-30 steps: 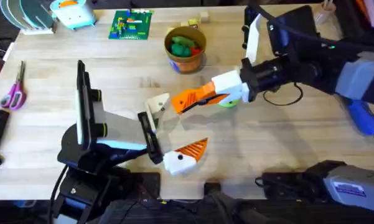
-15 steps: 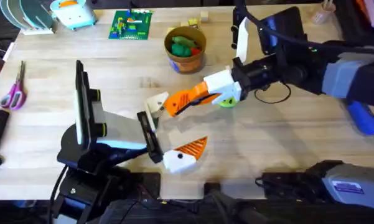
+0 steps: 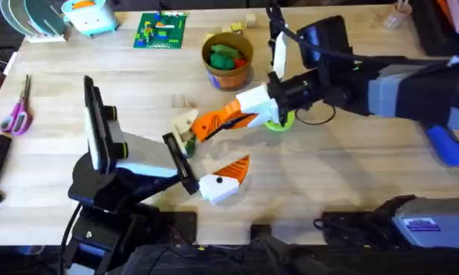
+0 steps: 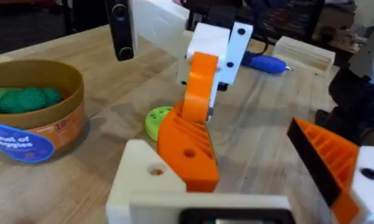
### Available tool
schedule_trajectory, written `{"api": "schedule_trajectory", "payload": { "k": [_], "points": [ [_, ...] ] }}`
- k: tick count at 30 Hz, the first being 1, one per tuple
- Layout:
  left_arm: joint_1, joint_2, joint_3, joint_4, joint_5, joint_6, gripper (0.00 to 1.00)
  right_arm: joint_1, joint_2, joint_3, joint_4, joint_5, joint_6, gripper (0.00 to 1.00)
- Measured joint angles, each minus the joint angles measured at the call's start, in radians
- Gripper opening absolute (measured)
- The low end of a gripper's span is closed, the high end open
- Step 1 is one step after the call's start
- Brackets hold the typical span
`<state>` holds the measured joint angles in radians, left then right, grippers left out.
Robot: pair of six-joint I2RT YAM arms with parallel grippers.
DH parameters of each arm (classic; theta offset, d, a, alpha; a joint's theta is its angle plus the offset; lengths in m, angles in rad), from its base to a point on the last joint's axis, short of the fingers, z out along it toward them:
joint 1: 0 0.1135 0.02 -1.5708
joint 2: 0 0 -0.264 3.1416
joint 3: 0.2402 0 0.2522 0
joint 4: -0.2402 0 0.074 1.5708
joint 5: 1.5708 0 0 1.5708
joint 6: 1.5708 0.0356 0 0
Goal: Pick up the gripper from the table and insert it into the empty holder that is missing its gripper. Then pick up a screw, insert it into the mounting hole, and use the screwdriver to tighten it. Finally, clean up the table by picking up the vegetable and placing it into the bucket.
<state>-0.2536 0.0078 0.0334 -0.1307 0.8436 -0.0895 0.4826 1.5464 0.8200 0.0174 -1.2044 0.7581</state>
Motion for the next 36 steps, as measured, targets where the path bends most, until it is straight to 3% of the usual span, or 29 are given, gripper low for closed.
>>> {"api": "schedule_trajectory", "payload": {
  "k": [13, 26, 36],
  "points": [
    [0.003, 0.004, 0.0, 0.001, -0.031, -0.021, 0.991, 0.102, 0.013, 0.001, 0.162, 0.175, 0.306, 0.008],
    [0.013, 0.014, 0.0, 0.003, -0.11, -0.05, 0.991, 0.175, 0.004, 0.006, 0.224, 0.373, 0.41, 0.008],
    [0.017, 0.014, 0.0, 0.003, -0.132, -0.054, 0.991, 0.197, 0.004, 0.006, 0.238, 0.424, 0.423, 0.008]
  ]
}}
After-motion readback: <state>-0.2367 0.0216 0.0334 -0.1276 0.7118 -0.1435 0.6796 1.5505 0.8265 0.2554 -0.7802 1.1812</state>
